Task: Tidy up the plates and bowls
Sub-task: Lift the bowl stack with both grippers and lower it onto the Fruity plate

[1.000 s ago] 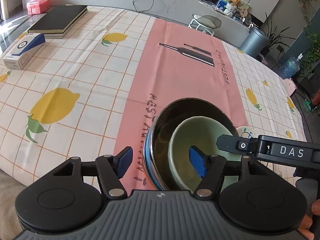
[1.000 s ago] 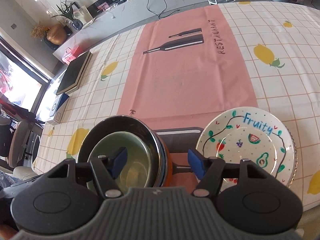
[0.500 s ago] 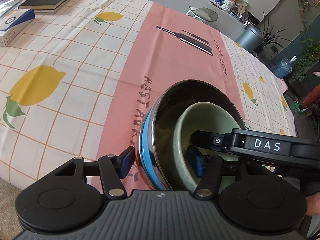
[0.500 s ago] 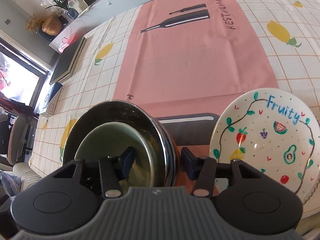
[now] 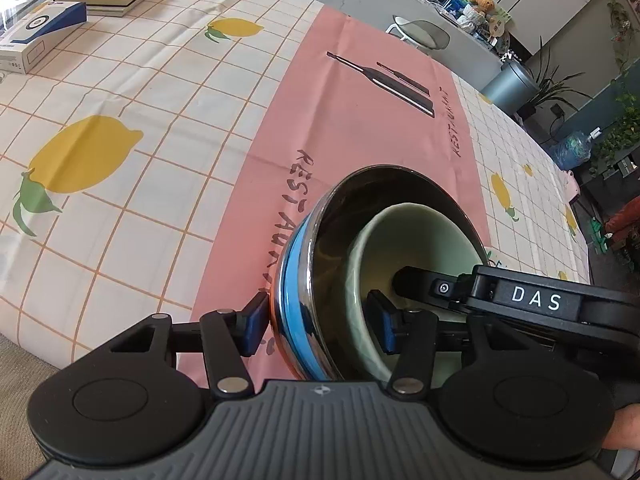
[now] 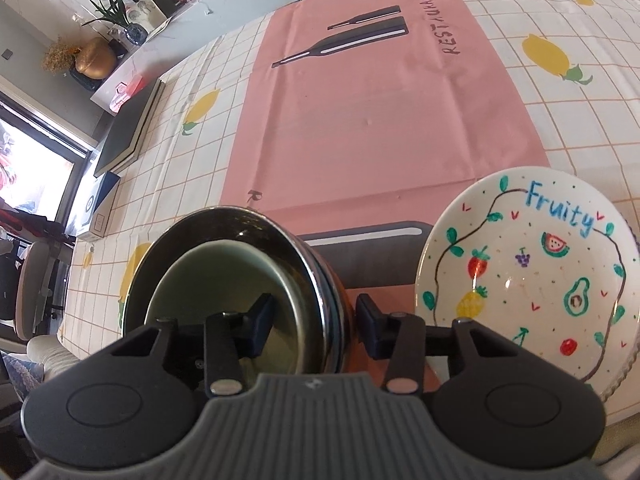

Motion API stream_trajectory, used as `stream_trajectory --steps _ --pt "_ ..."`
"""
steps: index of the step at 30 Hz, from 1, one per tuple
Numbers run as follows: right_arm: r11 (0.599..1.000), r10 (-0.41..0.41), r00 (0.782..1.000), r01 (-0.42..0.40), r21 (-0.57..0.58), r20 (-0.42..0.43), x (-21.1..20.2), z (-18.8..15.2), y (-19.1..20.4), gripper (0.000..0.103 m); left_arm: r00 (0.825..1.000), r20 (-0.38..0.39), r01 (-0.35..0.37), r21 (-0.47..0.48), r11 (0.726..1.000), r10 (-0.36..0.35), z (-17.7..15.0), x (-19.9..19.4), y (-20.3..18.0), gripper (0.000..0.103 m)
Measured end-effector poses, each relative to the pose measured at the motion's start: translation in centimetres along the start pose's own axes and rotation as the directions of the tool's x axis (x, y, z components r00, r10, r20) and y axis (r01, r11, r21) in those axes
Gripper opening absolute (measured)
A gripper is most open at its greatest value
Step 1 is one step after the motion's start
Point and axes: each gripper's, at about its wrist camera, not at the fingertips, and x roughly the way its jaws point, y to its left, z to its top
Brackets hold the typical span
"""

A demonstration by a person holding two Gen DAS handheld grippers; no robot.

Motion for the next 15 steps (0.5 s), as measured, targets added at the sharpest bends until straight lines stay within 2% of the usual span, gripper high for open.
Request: stream_trajectory --steps 3,15 --pt "1.000 -0.019 1.000 0.019 -0.014 0.013 -0.4 -0.1 0.4 0.041 1.000 0.013 -0.016 0.012 1.000 0.016 0.0 -0.5 -0.3 0.060" --pt "1.000 0.021 0.998 -0.022 0.011 0.058 -3.2 0.9 0.8 0.040 0.997 0.054 -0.059 0.053 0.997 0.056 1.6 -3.1 -3.4 0.059"
